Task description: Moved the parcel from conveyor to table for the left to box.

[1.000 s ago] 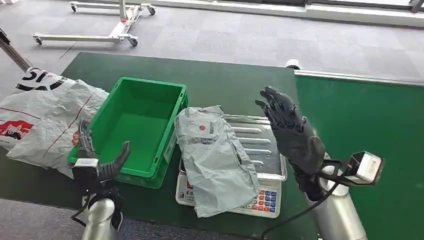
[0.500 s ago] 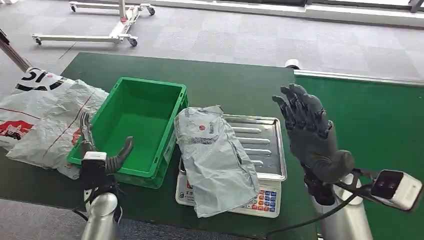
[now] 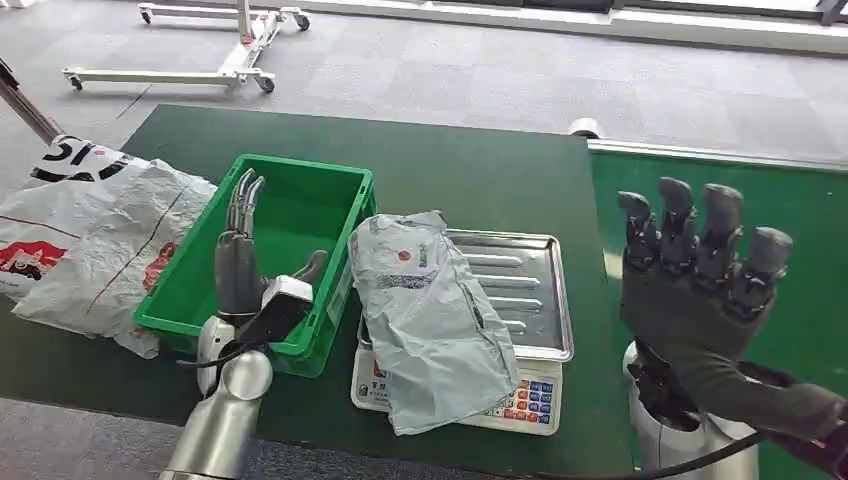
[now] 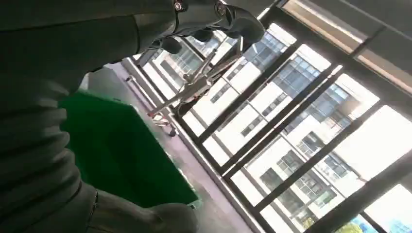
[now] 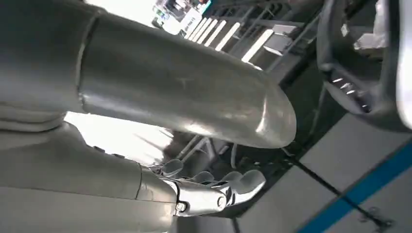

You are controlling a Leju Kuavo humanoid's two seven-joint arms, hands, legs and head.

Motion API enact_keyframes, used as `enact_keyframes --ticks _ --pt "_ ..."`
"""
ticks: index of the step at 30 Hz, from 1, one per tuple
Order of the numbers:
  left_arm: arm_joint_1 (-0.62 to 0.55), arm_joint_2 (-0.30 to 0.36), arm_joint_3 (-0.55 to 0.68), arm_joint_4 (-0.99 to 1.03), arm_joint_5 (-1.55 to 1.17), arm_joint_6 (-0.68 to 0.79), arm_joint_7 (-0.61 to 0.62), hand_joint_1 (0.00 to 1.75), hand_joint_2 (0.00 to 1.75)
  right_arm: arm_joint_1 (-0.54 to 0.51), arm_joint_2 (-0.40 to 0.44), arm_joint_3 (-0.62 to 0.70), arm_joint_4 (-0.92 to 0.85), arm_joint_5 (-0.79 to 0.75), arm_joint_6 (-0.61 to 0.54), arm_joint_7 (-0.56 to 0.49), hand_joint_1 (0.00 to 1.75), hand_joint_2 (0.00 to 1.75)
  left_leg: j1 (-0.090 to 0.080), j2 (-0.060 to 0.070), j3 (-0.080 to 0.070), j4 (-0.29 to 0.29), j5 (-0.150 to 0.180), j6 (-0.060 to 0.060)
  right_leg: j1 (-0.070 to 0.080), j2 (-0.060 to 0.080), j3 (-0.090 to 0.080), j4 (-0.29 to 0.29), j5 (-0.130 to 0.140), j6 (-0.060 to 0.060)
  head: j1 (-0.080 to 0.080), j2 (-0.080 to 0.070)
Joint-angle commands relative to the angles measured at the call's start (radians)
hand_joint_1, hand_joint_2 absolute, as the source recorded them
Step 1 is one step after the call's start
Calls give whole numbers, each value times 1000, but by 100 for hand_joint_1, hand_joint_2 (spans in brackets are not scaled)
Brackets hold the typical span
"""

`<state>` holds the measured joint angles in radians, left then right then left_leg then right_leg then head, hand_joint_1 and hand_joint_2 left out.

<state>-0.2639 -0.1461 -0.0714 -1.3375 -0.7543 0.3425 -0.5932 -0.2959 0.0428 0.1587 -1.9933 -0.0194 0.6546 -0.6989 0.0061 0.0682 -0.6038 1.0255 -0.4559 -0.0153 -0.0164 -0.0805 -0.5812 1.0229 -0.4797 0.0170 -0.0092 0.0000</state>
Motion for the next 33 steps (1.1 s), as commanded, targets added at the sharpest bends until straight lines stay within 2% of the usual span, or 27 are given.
enact_keyframes --ticks 1,3,7,12,14,16,24,25,26,27,29,33 --pt "-117 28 -452 53 -132 -138 69 0 175 2 20 -15 0 13 -60 1 0 175 1 -12 -2 0 2 1 1 -1 2 -2 0 -1 0 0" --pt "-129 30 -487 82 -136 -147 68 0 175 15 27 -25 -2 9 -58 1 0 175 1 -8 -1 0 1 1 0 -2 2 -1 0 0 1 0" --pt "-142 36 -504 103 -128 -148 65 0 175 33 35 -35 -21 19 -62 1 0 175 0 -8 1 -2 1 1 -1 5 3 -3 2 -1 0 0" --pt "-154 38 -514 103 -127 -162 69 0 175 38 36 -34 -23 25 -68 1 0 175 0 -5 0 -1 0 1 0 5 1 -1 1 0 0 0" --pt "-166 51 -534 118 -129 -221 76 0 175 30 36 -30 -15 26 -66 1 0 175 1 -8 2 -4 2 1 0 9 3 -4 3 -1 0 0" --pt "-205 83 -583 178 -124 -401 93 0 175 16 34 -26 1 21 -58 1 0 175 0 -3 0 -1 1 1 -1 5 1 -1 1 0 0 0" --pt "-205 83 -583 178 -124 -401 93 0 175 16 34 -26 1 21 -58 1 0 175 0 -3 0 -1 0 1 0 6 1 -1 1 0 0 0" --pt "-213 91 -588 205 -126 -413 84 0 175 9 35 -25 9 17 -54 1 0 175 0 -5 1 -3 1 1 0 9 2 -3 2 -1 0 0" --pt "-243 100 -604 273 -98 -515 63 0 175 4 37 -26 18 13 -50 1 0 175 0 -1 0 0 0 1 0 6 1 -1 1 0 0 0" --pt "-262 110 -619 314 -104 -536 49 0 175 2 39 -27 22 12 -46 1 0 175 0 -3 1 -2 1 1 0 9 2 -2 2 -1 0 0" --pt "-317 109 -650 430 -131 -539 30 0 175 5 39 -26 23 19 -52 1 0 175 0 -2 1 -1 1 1 -1 5 2 -1 1 0 0 0" --pt "-341 102 -649 485 -134 -516 19 0 175 8 38 -31 18 14 -49 1 0 175 1 -1 0 0 1 1 0 6 1 -1 2 0 0 0"
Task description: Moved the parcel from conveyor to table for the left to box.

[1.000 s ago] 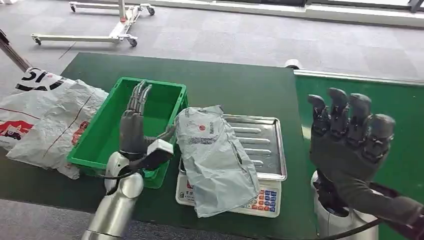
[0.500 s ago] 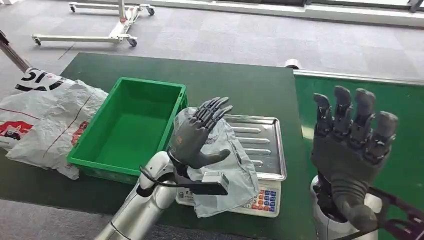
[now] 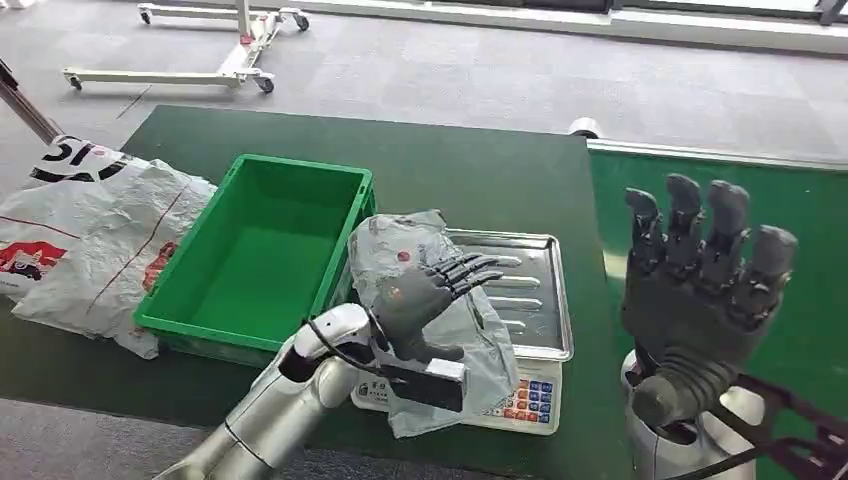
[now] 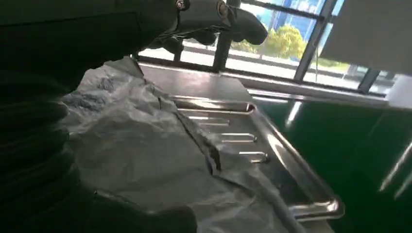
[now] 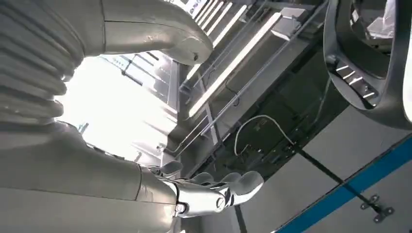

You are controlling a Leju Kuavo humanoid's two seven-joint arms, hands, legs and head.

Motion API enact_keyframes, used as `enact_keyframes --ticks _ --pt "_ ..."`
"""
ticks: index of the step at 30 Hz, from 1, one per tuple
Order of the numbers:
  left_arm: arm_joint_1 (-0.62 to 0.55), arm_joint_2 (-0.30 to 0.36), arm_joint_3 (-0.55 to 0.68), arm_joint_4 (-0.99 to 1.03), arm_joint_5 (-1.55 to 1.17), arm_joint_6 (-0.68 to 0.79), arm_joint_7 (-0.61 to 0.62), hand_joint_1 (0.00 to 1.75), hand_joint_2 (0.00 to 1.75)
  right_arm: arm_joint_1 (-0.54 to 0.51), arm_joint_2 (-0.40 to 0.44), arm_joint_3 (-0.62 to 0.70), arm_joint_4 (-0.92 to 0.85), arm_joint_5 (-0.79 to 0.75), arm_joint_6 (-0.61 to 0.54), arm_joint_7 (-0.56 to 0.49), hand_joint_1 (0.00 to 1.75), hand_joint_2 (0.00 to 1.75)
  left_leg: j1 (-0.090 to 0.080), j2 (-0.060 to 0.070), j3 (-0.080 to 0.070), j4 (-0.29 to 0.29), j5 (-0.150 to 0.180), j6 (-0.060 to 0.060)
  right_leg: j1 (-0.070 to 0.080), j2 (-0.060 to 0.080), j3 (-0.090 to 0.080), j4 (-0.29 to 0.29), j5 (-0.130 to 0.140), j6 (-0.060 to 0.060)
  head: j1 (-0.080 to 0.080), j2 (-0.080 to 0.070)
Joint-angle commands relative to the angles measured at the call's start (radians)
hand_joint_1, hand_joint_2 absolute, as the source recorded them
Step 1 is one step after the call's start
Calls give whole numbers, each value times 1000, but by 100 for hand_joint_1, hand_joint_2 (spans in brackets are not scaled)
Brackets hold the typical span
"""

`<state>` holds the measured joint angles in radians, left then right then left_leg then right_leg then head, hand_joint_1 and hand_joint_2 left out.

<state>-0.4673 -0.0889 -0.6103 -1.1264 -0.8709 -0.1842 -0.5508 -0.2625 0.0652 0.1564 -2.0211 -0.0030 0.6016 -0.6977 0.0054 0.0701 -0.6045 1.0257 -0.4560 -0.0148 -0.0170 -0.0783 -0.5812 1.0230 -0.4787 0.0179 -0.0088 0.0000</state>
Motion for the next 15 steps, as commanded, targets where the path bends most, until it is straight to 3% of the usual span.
enact_keyframes --ticks 1,6,7,8,15 --pt "-138 45 -110 274 -17 11 -24 0 175 -25 15 -29 46 -2 4 0 0 175 1 -4 1 -2 1 0 0 5 1 -2 1 -2 0 0" --pt "-139 47 -115 278 -24 12 -12 0 175 -25 18 -31 48 -2 3 0 0 175 1 -3 1 -1 1 0 0 4 1 -1 1 -1 0 0" --pt "-166 43 -150 322 -168 44 190 0 175 -22 22 -37 46 4 -9 0 0 175 1 -4 1 -1 1 1 1 6 2 -2 2 -2 0 0" --pt "-173 38 -161 354 -190 37 215 0 175 -23 22 -39 45 2 -5 0 0 175 1 -4 1 -1 1 0 0 4 1 -1 1 -1 0 0" --pt "-174 34 -162 381 -194 41 216 0 175 -26 27 -35 49 8 -5 0 0 175 1 -4 2 -2 3 2 0 6 2 -2 4 -2 0 0"
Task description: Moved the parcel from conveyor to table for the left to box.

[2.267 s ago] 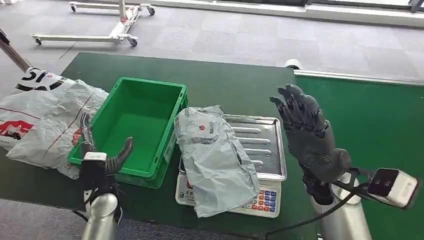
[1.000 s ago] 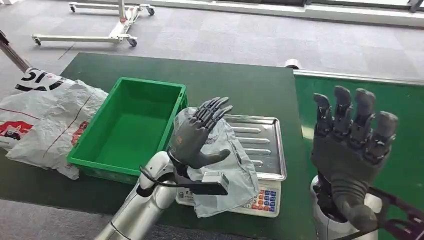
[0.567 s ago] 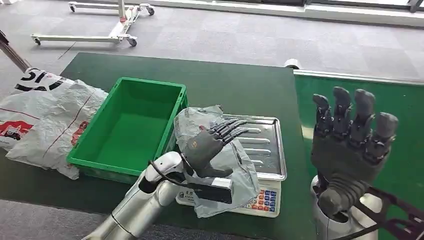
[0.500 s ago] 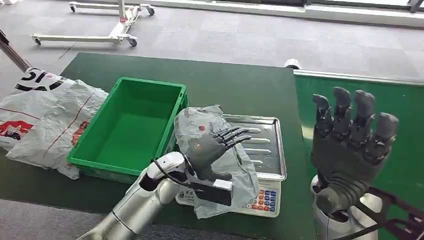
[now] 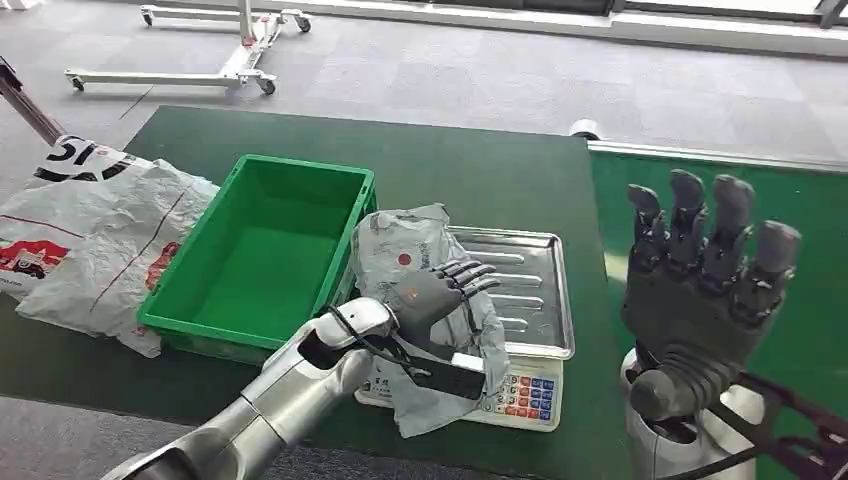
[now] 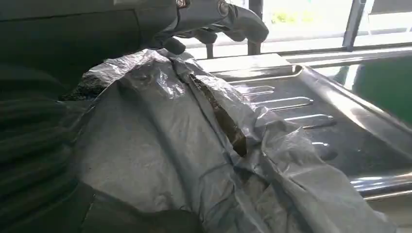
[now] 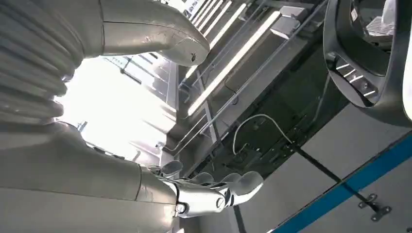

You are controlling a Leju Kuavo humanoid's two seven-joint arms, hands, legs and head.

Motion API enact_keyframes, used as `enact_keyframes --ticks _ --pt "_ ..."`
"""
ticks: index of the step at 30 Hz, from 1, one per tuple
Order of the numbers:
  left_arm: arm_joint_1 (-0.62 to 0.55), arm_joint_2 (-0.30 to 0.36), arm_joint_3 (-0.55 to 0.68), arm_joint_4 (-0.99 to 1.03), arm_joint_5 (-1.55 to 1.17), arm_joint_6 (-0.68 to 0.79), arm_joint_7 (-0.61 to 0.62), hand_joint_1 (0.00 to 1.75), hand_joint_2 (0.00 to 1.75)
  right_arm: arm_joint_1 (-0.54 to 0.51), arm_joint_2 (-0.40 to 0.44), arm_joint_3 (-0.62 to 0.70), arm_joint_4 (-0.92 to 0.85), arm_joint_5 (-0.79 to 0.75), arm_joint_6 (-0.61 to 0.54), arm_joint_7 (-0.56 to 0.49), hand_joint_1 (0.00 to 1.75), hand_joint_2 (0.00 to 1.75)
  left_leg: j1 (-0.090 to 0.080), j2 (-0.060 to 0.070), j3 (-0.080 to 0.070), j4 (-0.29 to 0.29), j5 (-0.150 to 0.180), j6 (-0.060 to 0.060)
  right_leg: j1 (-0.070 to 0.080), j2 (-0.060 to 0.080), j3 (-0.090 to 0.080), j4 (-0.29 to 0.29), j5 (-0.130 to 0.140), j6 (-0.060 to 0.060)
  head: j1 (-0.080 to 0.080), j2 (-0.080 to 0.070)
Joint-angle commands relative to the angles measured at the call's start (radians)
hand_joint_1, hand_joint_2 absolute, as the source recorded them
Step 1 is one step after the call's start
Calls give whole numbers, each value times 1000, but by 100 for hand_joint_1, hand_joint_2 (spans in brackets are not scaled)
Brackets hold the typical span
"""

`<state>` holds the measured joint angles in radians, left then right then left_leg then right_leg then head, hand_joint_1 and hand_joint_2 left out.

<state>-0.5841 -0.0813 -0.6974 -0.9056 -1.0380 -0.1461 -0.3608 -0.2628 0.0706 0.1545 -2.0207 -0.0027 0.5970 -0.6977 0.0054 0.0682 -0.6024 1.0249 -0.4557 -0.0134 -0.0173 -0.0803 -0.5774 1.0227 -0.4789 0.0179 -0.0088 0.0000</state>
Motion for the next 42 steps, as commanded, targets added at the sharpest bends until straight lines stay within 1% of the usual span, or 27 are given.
enact_keyframes --ticks 1,2,3,5,6,7,11,13,16,17,18,19,20,21,22,23,25,27,28,30,31,32,33,36,37,40,42 --pt "-58 26 -75 160 -27 2 26 0 175 -26 22 -34 48 8 -1 0 0 175 1 -2 0 -1 3 0 0 6 -1 -1 3 -1 0 0" --pt "-58 26 -75 160 -27 2 26 0 175 -26 22 -34 48 8 -1 0 0 175 0 -1 0 -1 3 1 0 4 -1 0 3 -1 0 0" --pt "-58 26 -75 160 -27 2 26 0 175 -26 22 -34 48 8 -1 0 0 175 1 -2 -2 -2 6 1 1 8 -3 -2 7 -2 0 0" --pt "-51 30 -67 169 -21 5 17 0 175 -29 26 -35 57 3 4 0 0 175 1 -2 -3 -3 8 1 1 9 -4 -3 10 -3 0 0" --pt "-47 31 -64 164 -15 5 8 10 175 -30 28 -35 57 3 5 0 0 175 1 0 -1 -2 8 2 1 6 -2 -1 9 -3 0 0" --pt "-44 34 -64 159 -14 5 2 175 175 -29 29 -36 57 2 7 0 0 175 1 -1 -3 -4 11 1 1 9 -5 -3 12 -4 0 0" --pt "-42 34 -63 155 -11 4 -2 175 175 -29 30 -36 57 2 8 0 0 175 1 -3 -5 -4 15 2 1 9 -6 -4 16 -3 0 0" --pt "-42 34 -63 155 -11 4 -2 175 175 -29 30 -36 57 2 8 0 0 175 1 -3 -4 -1 14 3 1 3 -4 -1 13 -2 0 0" --pt "-31 42 -53 120 -1 2 -7 175 175 -23 35 -47 53 -2 15 0 0 175 0 -4 -8 -3 18 4 0 6 -9 -2 16 -2 0 0" --pt "-29 44 -52 115 0 0 -7 175 175 -21 36 -50 53 -2 15 0 0 175 1 -3 -7 -1 17 5 0 3 -7 0 14 -2 0 0" --pt "-29 44 -52 115 0 0 -7 175 175 -21 36 -50 53 -2 15 0 0 175 1 -4 -11 -2 20 5 0 6 -11 -2 17 -2 0 0" --pt "-21 48 -50 104 2 0 -7 175 175 -15 34 -55 47 -6 19 0 0 175 0 -3 -10 -1 18 5 -1 3 -10 0 15 -2 0 0" --pt "-21 48 -50 104 2 0 -7 175 175 -15 34 -55 47 -6 19 0 0 175 1 -4 -13 -2 20 5 0 6 -12 -2 17 -2 0 0" --pt "-21 48 -50 104 2 0 -7 175 175 -15 34 -55 47 -6 19 0 0 175 1 -2 -8 -1 17 4 -1 3 -8 0 14 -1 0 0" --pt "-16 50 -49 97 2 1 -7 175 175 -14 34 -58 46 -6 21 0 0 175 1 -2 -12 -2 19 4 0 6 -13 -2 17 -2 0 0" --pt "-10 54 -44 84 5 -3 -5 175 175 -14 37 -62 45 -5 25 0 0 175 0 -2 -8 -1 18 5 -1 4 -9 -1 18 -2 0 0" --pt "-8 55 -44 80 5 -5 -4 175 175 -14 39 -63 45 -4 27 0 0 175 1 -2 -11 -4 21 5 0 10 -13 -4 23 0 0 0" --pt "-6 57 -37 67 8 1 -5 175 175 -13 40 -64 47 -3 27 0 0 175 1 -1 -7 -2 18 5 -1 6 -8 -2 20 0 0 0" --pt "2 60 -26 49 13 20 -8 175 175 -11 40 -65 46 -2 26 0 0 175 0 -2 -6 -3 19 5 -1 7 -8 -2 21 0 0 0" --pt "22 58 32 -31 19 149 6 175 175 6 38 -72 27 3 21 0 0 175 1 -1 -6 -3 18 4 0 8 -8 -3 20 -1 0 0" --pt "39 47 100 -110 40 253 27 175 175 23 37 -78 9 5 15 0 0 175 0 -1 -5 -1 17 4 0 5 -6 -1 18 0 0 0" --pt "49 43 134 -156 60 300 24 175 175 32 36 -82 -1 5 14 0 0 175 1 -2 -7 -2 17 4 0 7 -8 -2 19 -1 0 0" --pt "75 41 206 -266 121 351 14 175 175 48 37 -85 -15 4 14 0 0 175 1 -2 -9 -1 17 4 1 6 -10 -1 18 -1 0 0" --pt "129 25 350 -453 276 405 -14 175 175 56 39 -80 -20 11 5 0 0 175 2 -3 -14 0 17 3 2 9 -16 0 18 -1 0 0" --pt "129 25 350 -453 276 405 -14 175 175 56 39 -80 -20 11 5 0 0 175 0 0 -14 0 17 3 1 6 -16 0 18 -1 -1 0" --pt "129 25 350 -453 276 405 -14 175 175 56 39 -80 -20 11 5 0 0 175 1 0 -13 -2 17 2 1 10 -15 -1 18 -1 -1 0" --pt "129 25 350 -453 276 405 -14 175 175 56 39 -80 -20 11 5 0 0 175 1 -1 -13 -1 17 1 1 8 -16 -1 17 -1 0 0"
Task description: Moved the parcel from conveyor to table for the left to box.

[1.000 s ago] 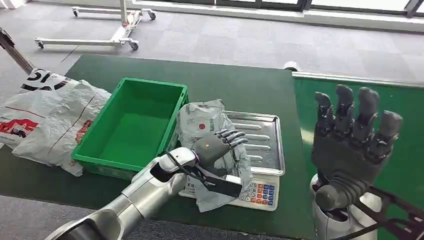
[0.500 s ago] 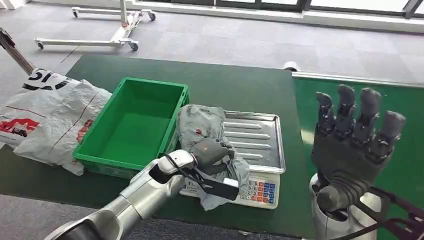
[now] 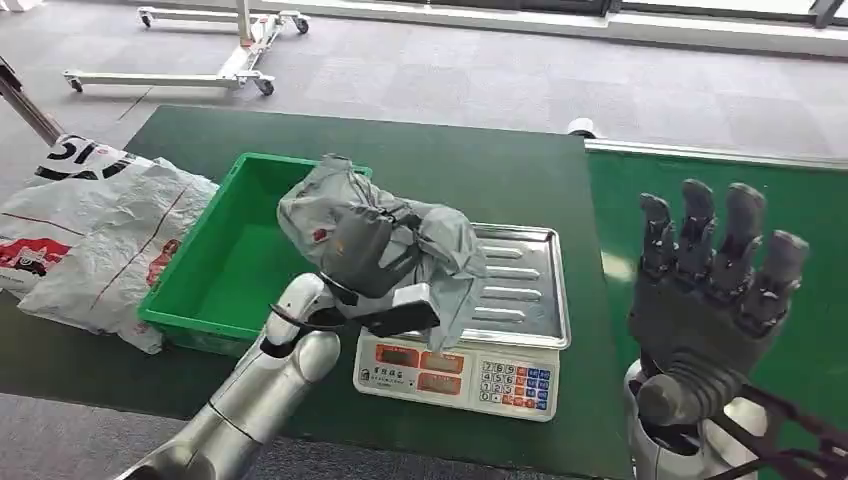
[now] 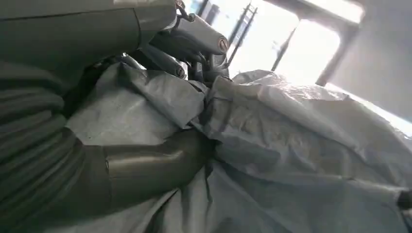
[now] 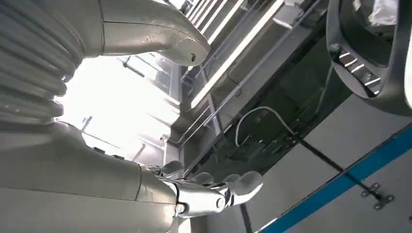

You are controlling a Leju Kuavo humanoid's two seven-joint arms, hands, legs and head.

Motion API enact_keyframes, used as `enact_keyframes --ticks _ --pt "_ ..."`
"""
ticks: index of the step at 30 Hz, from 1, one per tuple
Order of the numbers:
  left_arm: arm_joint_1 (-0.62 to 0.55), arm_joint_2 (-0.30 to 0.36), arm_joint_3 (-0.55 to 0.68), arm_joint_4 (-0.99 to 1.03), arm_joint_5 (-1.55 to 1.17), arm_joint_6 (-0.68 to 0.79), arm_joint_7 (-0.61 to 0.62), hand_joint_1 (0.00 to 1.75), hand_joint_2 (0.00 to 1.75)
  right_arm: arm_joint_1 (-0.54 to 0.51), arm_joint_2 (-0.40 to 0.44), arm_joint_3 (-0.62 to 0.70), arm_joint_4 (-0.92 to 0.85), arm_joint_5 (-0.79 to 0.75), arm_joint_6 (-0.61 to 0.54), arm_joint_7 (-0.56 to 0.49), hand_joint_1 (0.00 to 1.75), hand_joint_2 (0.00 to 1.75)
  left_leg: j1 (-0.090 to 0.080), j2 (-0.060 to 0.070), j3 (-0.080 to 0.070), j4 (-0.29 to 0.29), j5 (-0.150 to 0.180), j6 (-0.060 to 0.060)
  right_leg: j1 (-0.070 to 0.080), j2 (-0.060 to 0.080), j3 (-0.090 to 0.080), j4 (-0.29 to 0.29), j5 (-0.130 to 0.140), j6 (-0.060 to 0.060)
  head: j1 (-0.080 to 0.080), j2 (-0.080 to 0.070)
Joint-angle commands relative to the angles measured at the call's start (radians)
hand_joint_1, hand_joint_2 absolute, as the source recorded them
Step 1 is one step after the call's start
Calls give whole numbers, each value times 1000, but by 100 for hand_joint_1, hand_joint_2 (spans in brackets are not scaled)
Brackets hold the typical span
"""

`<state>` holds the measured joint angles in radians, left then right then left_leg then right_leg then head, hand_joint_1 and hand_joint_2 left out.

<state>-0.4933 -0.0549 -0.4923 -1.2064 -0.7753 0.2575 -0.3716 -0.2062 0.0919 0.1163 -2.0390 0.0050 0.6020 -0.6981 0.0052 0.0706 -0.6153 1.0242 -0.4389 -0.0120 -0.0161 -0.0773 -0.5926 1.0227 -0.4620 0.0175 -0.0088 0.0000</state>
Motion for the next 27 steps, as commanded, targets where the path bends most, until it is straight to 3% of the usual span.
enact_keyframes --ticks 1,7,10,14,15,16,19,23,24,27 --pt "38 -1 144 -152 13 2 -4 175 175 0 17 -41 -2 3 0 0 0 175 1 -3 -1 0 0 0 0 3 -1 -1 0 -1 0 0" --pt "38 -1 144 -152 13 2 -4 175 175 0 17 -41 -2 3 0 0 0 175 1 -5 -1 -2 0 1 0 6 -1 -2 0 -2 0 0" --pt "83 -35 259 -217 189 63 -79 175 175 -4 18 -36 18 -1 -14 0 0 175 1 -3 -2 0 -1 1 0 4 -2 -1 -1 -2 0 0" --pt "93 -41 330 -240 193 120 -78 175 175 2 17 -30 19 0 -23 0 0 175 1 -2 -2 -1 -1 0 1 7 -3 -1 -1 -2 0 0" --pt "83 -30 325 -213 67 160 -35 175 175 6 17 -28 15 0 -24 0 0 175 1 -2 -2 -1 -1 0 0 5 -3 -1 -1 -2 0 0" --pt "49 -29 306 -146 -294 167 170 175 175 13 9 -24 6 1 -30 0 0 175 1 -4 -2 -2 -1 0 1 6 -2 -2 -1 -2 0 0" --pt "-50 -37 294 86 -602 89 388 175 175 13 16 -33 5 -7 -5 0 0 175 1 -6 -2 -1 0 0 1 0 -2 -1 -2 -2 0 0" --pt "-133 -33 369 299 -601 184 433 175 175 -7 30 -31 23 4 4 0 0 175 1 -11 -2 -3 2 1 1 3 -1 -4 -1 -2 0 0" --pt "-147 -21 391 331 -614 201 467 175 175 -13 31 -28 25 6 4 0 0 175 1 -4 -2 0 0 0 1 3 -2 -1 -2 -2 0 0" --pt "-170 -9 446 389 -607 245 493 175 175 -20 33 -25 27 6 1 0 0 175 1 -4 -2 -2 0 0 1 6 -3 -2 0 -3 0 0"
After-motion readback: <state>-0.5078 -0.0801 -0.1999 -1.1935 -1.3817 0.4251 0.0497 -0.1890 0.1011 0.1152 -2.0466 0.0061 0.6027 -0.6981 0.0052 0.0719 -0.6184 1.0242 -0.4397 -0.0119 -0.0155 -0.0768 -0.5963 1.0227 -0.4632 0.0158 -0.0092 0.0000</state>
